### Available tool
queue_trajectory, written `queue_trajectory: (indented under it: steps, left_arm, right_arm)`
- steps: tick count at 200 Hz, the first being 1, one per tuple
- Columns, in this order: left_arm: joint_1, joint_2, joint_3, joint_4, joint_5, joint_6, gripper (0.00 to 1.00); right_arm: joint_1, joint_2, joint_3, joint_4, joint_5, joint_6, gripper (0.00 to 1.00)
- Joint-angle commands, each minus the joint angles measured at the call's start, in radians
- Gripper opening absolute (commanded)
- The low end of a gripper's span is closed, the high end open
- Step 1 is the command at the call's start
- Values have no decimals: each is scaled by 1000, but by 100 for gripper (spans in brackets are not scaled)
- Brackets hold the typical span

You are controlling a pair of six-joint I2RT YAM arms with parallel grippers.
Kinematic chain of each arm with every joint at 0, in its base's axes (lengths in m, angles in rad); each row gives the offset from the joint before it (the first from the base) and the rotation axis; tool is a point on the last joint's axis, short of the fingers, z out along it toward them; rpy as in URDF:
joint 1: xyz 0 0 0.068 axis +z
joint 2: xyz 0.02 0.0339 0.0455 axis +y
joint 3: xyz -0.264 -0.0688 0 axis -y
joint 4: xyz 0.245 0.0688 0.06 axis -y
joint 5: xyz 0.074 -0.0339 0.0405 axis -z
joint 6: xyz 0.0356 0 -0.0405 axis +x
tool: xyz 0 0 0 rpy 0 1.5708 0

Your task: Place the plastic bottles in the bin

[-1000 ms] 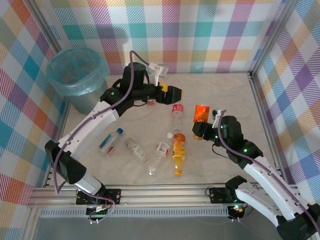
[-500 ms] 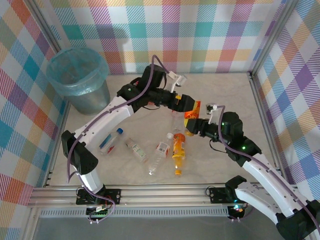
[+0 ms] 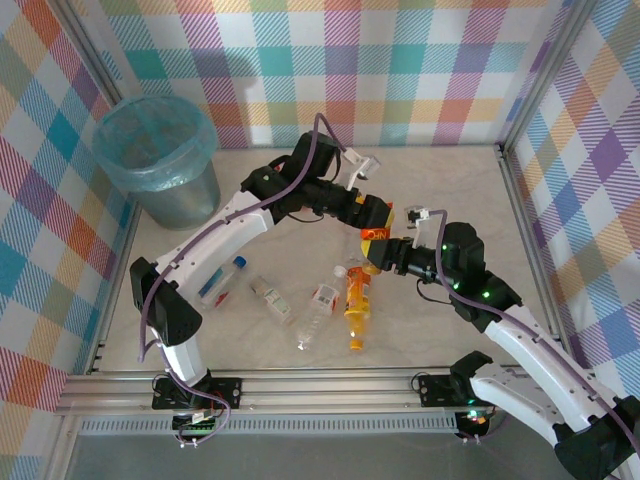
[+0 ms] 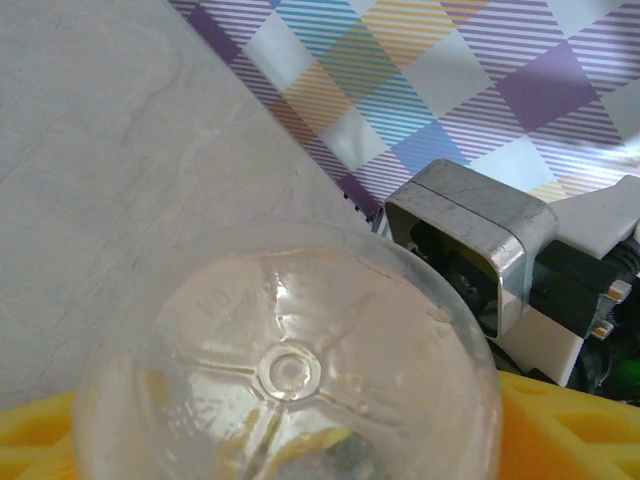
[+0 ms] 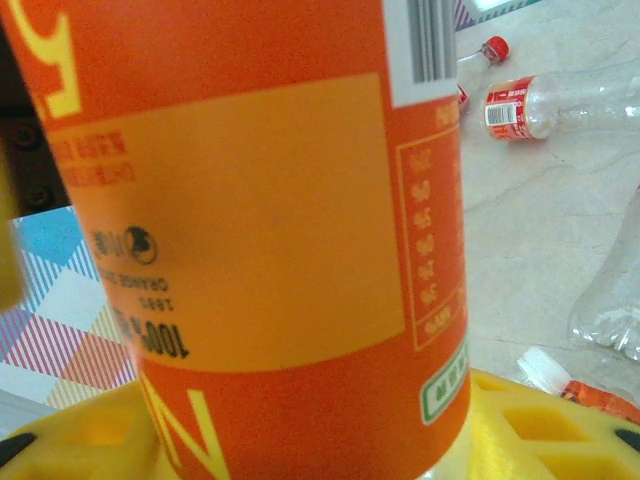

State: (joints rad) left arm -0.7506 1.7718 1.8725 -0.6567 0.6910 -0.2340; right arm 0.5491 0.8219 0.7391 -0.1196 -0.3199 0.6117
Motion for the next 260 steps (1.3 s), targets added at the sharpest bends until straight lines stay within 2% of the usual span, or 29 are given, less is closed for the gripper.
queue_trajectory:
  steps: [1,54,75,92,134,166,217,242,260]
  left_arm:
    - [-9,-5,40,-9,14,11,71]
    - [-8,-41,19,24,0,18,58]
    - [-8,-48,19,30,-17,14,53]
    - [-9,-58,17,43,-35,5,51]
    - [-6,-101,15,57,-150,-1,51]
    - [12,-157,-3,82,-206,-6,46]
    - [80,-286,-35,94,-377,-21,23]
    - [146,-361,-63,104,-499,-47,14]
    - [212,-411,-85,112,-563,-79,4]
  right_arm:
    - [6,-5,42,22,-14,-19,52]
    - [7,-6,50,9,7,-25,54]
    - [6,-4,63,-1,8,-25,58]
    - [6,-5,76,-23,17,-29,63]
    - [6,-10,120,-116,110,-54,67]
    - [6,-3,166,-119,109,-67,70]
    - [8,96,357,-141,6,-132,72]
    - [9,150,434,-120,-36,-156,72]
    - [15,194,476,-86,-53,-161,72]
